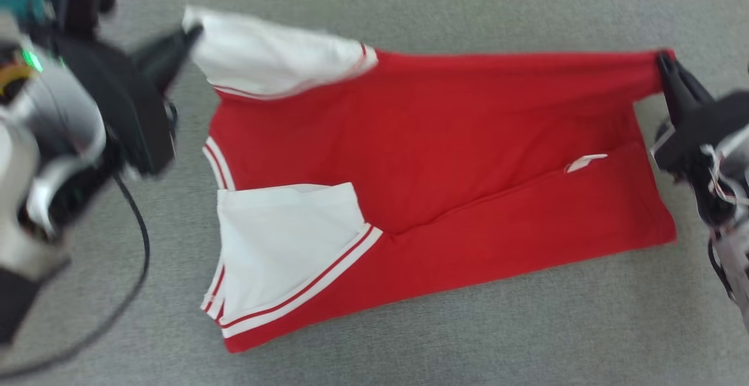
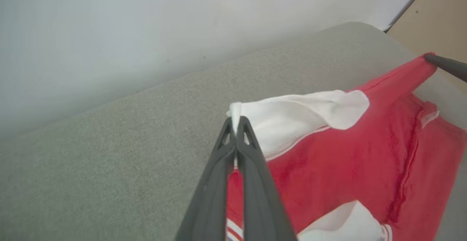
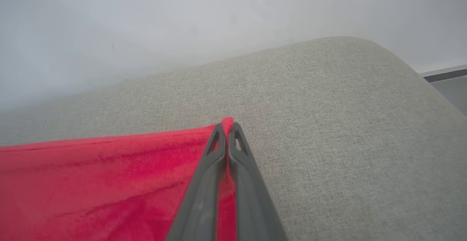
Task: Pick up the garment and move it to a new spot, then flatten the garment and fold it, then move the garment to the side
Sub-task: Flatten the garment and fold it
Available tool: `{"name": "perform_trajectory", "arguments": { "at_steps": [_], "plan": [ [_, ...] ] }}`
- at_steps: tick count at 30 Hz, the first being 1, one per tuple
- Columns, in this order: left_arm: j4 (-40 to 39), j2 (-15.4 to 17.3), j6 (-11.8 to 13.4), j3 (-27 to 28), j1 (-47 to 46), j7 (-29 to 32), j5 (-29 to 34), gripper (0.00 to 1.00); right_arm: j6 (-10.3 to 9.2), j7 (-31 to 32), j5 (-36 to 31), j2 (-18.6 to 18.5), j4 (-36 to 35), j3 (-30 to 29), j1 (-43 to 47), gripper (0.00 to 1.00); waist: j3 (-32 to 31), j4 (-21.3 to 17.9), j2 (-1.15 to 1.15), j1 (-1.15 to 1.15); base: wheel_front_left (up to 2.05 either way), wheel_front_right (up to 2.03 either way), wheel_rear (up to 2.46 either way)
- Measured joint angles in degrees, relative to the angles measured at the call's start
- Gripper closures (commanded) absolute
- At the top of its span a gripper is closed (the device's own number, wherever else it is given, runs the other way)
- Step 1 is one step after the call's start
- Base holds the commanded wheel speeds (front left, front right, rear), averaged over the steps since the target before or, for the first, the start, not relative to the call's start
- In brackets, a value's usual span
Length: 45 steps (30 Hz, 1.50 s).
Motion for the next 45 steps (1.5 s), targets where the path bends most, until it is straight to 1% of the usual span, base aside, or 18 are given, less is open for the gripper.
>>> {"name": "perform_trajectory", "arguments": {
  "at_steps": [7, 12, 15, 20, 23, 24, 33, 34, 35, 36, 37, 38, 39, 40, 41, 42, 45],
  "plan": [
    [-14.1, 3.2, 7.0, 1.8, 12.8, -2.4, -2.9, 1.00, 0.00, -2.1, 3.4, -4.8, -8.1, 2.4, 9.0, 1.00, -1.8, 2.1, -0.01, -0.01, 0.00, 0.00, 0.00],
    [-21.4, 4.7, 11.0, 3.4, 22.0, -5.7, -5.3, 1.00, 0.00, -2.0, 5.3, -5.9, -10.5, 3.0, 12.5, 1.00, -2.1, 2.3, -0.01, -0.01, 0.00, 0.00, 0.00],
    [-23.9, 4.9, 12.6, 3.8, 27.6, -7.9, -6.3, 1.00, 0.00, -2.1, 5.4, -6.3, -10.7, 2.9, 13.4, 1.00, -1.9, 2.2, -0.01, 0.00, 0.00, 0.00, 0.00],
    [-26.3, 5.4, 14.0, 4.4, 33.5, -10.3, -7.6, 1.00, 0.00, -3.3, 4.8, -7.0, -9.8, 2.2, 14.3, 1.00, -1.8, 2.3, -0.01, 0.00, 0.00, 0.00, 0.00],
    [-27.1, 5.5, 14.4, 4.8, 34.8, -11.2, -8.1, 1.00, 0.00, -3.8, 4.6, -7.3, -9.4, 1.9, 14.8, 1.00, -1.7, 2.4, 0.00, 0.00, 0.00, 0.00, 0.00],
    [-27.9, 5.5, 14.9, 4.9, 36.1, -11.6, -8.5, 1.00, 0.00, -4.0, 4.6, -7.3, -9.1, 1.7, 15.3, 1.00, -1.6, 2.6, -0.01, 0.00, 0.00, 0.00, 0.00],
    [-29.0, 4.7, 15.7, 3.4, 40.8, -13.4, -8.8, 1.00, 0.00, -4.6, 4.6, -6.7, -8.4, 1.3, 18.1, 1.00, -1.3, 2.7, 0.00, 0.00, 0.00, 0.00, 0.00],
    [-28.7, 4.4, 15.7, 3.4, 41.1, -13.9, -8.8, 1.00, 0.00, -4.6, 4.6, -6.5, -8.3, 1.2, 18.2, 0.97, -1.3, 2.7, 0.00, 0.00, 0.00, 0.00, 0.00],
    [-28.3, 4.0, 15.7, 3.3, 41.3, -14.2, -8.9, 1.00, 0.00, -4.6, 4.6, -6.4, -8.2, 1.2, 18.4, 0.72, -1.3, 2.6, 0.00, 0.00, 0.00, 0.00, 0.00],
    [-27.8, 3.6, 15.5, 3.1, 41.4, -14.5, -8.9, 1.00, 0.00, -4.6, 4.5, -6.3, -8.0, 1.1, 18.4, 0.72, -1.4, 2.6, -0.01, 0.00, 0.00, 0.00, 0.00],
    [-27.4, 3.3, 15.5, 3.1, 41.4, -14.8, -8.9, 0.85, 0.00, -4.6, 4.4, -6.3, -7.7, 0.9, 18.4, 0.10, -1.5, 2.6, -0.01, 0.00, 0.00, 0.00, 0.00],
    [-26.9, 3.0, 15.4, 2.9, 41.4, -15.2, -8.8, 0.75, 0.00, -4.6, 4.3, -6.1, -7.5, 0.6, 18.5, 0.00, -1.6, 2.6, -0.01, 0.00, 0.00, 0.00, 0.00],
    [-26.3, 2.7, 15.4, 2.7, 41.5, -15.4, -8.7, 0.51, 0.00, -4.6, 4.3, -6.1, -7.2, 0.3, 18.5, 0.00, -1.8, 2.6, 0.00, 0.00, 0.00, 0.00, 0.00],
    [-25.7, 2.3, 15.4, 2.6, 41.7, -15.9, -8.5, 0.33, 0.00, -4.6, 4.3, -6.0, -7.1, 0.0, 18.7, 0.00, -2.0, 2.6, 0.00, 0.00, 0.00, 0.00, 0.00],
    [-25.3, 2.0, 15.2, 2.3, 41.9, -16.2, -8.4, 0.00, 0.00, -4.6, 4.3, -6.0, -6.9, -0.4, 18.8, 0.00, -2.3, 2.6, 0.00, 0.00, 0.00, 0.00, 0.00],
    [-24.9, 1.6, 14.9, 2.0, 42.3, -16.4, -8.4, 0.00, 0.00, -4.6, 4.3, -6.1, -6.8, -1.0, 19.1, 0.00, -2.6, 2.6, -0.01, 0.00, 0.00, 0.00, 0.00],
    [-23.5, 0.3, 15.2, 1.7, 43.4, -17.9, -8.4, 0.00, 0.00, -4.9, 3.8, -6.8, -6.3, -2.6, 20.8, 0.00, -3.7, 2.7, -0.01, 0.00, 0.00, 0.00, 0.00]
  ]
}}
